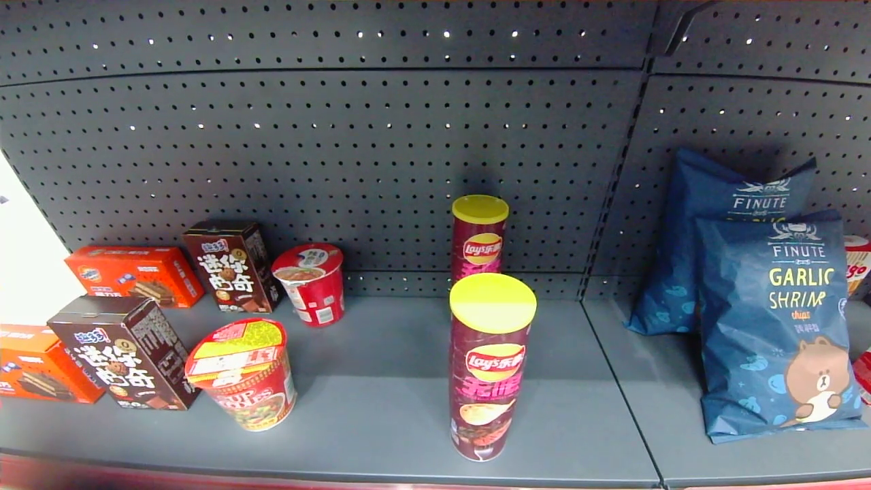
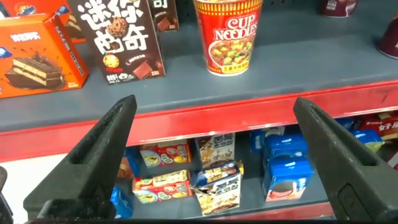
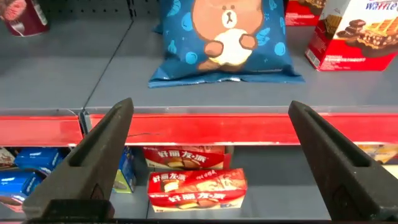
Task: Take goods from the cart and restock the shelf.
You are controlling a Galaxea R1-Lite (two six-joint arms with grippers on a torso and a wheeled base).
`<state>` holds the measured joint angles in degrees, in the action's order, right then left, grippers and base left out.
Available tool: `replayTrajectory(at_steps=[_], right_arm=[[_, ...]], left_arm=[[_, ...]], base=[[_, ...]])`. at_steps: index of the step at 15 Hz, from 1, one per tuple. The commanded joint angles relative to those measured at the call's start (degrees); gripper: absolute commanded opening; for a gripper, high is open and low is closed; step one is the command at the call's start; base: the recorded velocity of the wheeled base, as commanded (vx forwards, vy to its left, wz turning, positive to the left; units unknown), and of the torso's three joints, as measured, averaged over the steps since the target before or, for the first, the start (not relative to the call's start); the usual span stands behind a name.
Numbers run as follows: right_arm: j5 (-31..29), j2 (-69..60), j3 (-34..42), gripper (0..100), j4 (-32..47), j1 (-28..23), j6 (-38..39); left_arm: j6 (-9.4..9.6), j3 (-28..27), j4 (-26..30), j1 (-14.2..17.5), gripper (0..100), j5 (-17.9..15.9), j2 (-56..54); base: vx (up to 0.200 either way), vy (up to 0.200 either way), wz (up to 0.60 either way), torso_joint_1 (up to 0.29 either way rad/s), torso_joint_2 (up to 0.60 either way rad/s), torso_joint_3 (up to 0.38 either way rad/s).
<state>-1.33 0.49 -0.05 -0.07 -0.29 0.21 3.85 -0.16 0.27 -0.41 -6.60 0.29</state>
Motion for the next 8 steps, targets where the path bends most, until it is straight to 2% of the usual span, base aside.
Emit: replayTrajectory(at_steps=[1, 3, 6, 8], right_arm=[[0.0, -0.5, 0.0, 100, 0.0, 0.1, 0.1], [0.0, -0.5, 0.0, 100, -0.1, 0.1, 0.1], [0.0, -0.5, 0.0, 100, -0.1, 0.1, 0.1], [0.0, -0.5, 0.0, 100, -0.1, 0.1, 0.1]], left_arm=[[-0.07, 0.0, -0.1, 0.1, 100, 0.0, 0.1], [-0.95, 0.1, -0.1, 0.1, 100, 1.6, 0.1], [0.63, 0.0, -0.1, 0.0, 100, 0.0, 0.1], [0.81, 0.1, -0.2, 0.0, 100, 0.0, 0.1]], base=[[0.000, 0.000, 0.00, 0.000, 0.00, 0.000], [0.000, 0.000, 0.00, 0.000, 0.00, 0.000], [0.000, 0.000, 0.00, 0.000, 0.00, 0.000], [0.000, 0.000, 0.00, 0.000, 0.00, 0.000]])
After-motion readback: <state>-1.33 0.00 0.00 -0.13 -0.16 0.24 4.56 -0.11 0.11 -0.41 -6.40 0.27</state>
